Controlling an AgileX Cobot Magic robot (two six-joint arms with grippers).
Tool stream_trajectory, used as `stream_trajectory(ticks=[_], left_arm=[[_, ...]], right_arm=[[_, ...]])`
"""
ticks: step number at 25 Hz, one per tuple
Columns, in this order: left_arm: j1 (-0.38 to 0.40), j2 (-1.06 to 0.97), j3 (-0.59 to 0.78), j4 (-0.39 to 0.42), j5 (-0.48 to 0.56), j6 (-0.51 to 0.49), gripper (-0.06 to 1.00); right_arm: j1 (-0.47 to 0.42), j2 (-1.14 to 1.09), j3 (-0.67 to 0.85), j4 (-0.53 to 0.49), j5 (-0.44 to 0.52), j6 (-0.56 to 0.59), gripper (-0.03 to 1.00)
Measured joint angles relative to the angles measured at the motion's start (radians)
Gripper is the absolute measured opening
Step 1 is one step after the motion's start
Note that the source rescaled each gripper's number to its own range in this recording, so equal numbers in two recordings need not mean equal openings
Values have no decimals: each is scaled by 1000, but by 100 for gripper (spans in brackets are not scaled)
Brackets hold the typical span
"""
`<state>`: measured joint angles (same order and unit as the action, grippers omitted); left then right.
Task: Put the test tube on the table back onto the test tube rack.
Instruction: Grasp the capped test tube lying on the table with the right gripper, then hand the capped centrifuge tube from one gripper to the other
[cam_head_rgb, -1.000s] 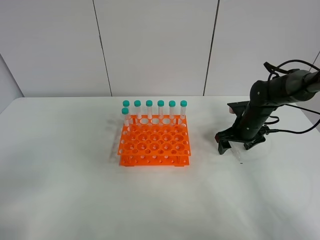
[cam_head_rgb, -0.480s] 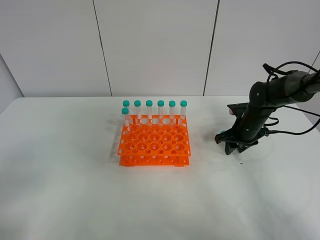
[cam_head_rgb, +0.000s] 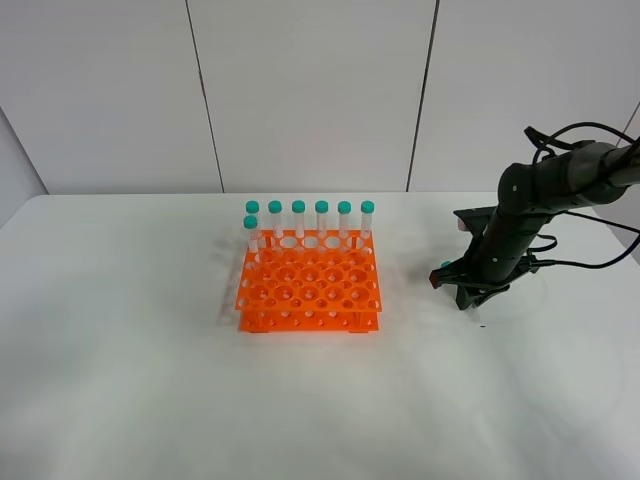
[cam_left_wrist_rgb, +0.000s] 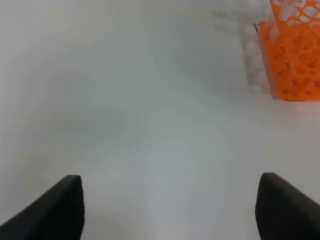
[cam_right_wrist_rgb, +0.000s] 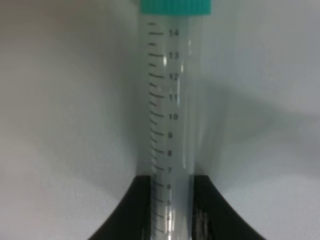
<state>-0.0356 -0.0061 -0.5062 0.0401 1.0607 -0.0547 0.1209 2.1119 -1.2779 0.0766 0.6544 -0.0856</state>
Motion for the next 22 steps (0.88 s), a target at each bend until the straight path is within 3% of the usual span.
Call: stream_trajectory(ticks=[6,13,18,22], left_arm=[[0,0,0,0,0,0,100],[0,0,0,0,0,0,100],[0,0,0,0,0,0,100],[0,0,0,0,0,0,100]], right_arm=[[0,-132,3,-13,57,-17,2],[0,-440,3,25,221,-123,2],[1,-603,8,192,315,-311,2],[69,-674,118,355,278,-501,1]])
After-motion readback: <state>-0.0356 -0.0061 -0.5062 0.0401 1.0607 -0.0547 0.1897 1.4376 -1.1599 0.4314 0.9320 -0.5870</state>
